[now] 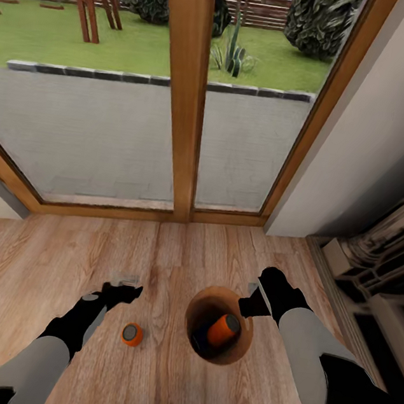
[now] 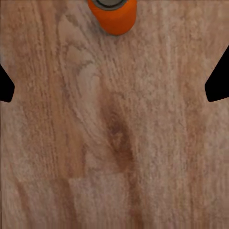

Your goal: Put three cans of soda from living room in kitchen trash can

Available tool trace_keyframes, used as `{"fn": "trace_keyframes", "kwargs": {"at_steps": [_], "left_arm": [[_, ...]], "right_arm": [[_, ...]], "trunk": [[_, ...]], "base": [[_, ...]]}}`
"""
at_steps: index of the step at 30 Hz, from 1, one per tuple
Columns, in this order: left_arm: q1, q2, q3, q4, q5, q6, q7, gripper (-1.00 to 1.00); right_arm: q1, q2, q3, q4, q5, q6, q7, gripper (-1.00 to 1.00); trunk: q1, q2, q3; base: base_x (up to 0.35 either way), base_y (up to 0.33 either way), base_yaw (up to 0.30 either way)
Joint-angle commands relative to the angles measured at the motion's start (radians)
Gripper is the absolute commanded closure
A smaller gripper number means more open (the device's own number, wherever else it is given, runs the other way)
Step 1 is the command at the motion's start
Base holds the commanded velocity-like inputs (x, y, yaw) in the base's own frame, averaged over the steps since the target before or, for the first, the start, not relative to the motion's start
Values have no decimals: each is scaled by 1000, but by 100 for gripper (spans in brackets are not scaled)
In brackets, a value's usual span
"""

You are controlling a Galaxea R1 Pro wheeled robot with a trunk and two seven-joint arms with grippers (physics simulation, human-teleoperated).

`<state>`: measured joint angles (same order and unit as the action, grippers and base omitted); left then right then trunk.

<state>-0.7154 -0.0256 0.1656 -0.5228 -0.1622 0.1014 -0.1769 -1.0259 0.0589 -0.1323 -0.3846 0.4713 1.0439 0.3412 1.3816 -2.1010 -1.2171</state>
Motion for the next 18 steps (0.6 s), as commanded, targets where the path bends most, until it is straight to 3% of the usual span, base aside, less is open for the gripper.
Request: {"fn": "trace_keyframes", "kwargs": {"at_steps": [1, 5, 15, 18], "left_arm": [[0, 0, 0, 43, 0, -51, 4, -100], [1, -2, -1, 124, -2, -160, 19, -100], [1, -2, -1, 136, -3, -182, 22, -100], [1, -1, -1, 137, -2, -183, 22, -100]], "right_arm": [[-3, 0, -3, 0, -24, 3, 5, 100], [-41, -1, -3, 4, -28, 3, 5, 100], [-146, -5, -5, 37, -31, 3, 7, 100], [-154, -5, -5, 52, -31, 3, 7, 100]], "trunk": [[0, 0, 0], [0, 0, 0], [34, -63, -36], [46, -84, -49]], "base": [[0, 0, 0], [0, 0, 0], [0, 0, 0], [0, 0, 0]]}}
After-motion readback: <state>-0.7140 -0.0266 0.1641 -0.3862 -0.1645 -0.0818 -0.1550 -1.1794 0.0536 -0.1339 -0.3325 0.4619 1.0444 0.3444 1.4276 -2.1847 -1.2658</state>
